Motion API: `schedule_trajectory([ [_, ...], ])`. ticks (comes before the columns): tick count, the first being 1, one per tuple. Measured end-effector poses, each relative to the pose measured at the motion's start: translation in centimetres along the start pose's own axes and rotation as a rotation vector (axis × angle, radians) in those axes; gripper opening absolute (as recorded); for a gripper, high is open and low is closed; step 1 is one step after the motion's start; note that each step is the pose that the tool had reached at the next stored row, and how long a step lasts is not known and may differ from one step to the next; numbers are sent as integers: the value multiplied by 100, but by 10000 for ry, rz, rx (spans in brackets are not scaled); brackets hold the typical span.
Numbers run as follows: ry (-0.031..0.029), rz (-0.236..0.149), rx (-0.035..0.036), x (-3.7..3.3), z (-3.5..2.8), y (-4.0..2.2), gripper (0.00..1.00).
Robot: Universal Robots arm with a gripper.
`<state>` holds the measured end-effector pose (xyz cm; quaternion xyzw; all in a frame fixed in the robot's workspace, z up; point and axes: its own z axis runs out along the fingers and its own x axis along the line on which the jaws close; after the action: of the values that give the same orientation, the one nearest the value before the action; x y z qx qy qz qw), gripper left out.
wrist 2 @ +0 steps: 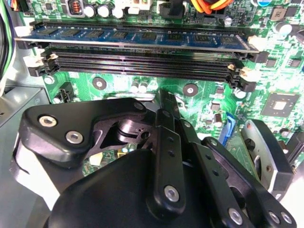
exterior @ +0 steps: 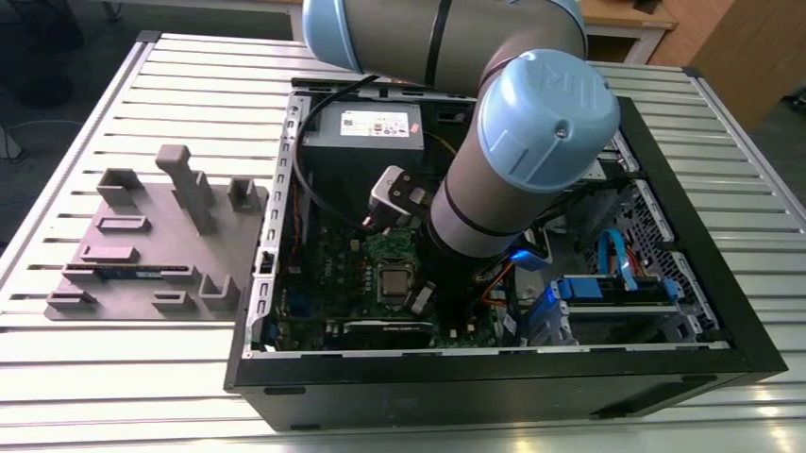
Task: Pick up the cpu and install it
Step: 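Install the first cpu locking lever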
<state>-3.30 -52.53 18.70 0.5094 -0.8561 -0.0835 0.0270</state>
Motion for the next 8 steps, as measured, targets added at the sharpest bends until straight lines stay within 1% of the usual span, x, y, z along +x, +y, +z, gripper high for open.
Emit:
schedule_trajectory([
  [5, 3, 1, 0, -2, -52, 9, 11],
  [8, 5, -1, 1, -2, -53, 9, 11],
])
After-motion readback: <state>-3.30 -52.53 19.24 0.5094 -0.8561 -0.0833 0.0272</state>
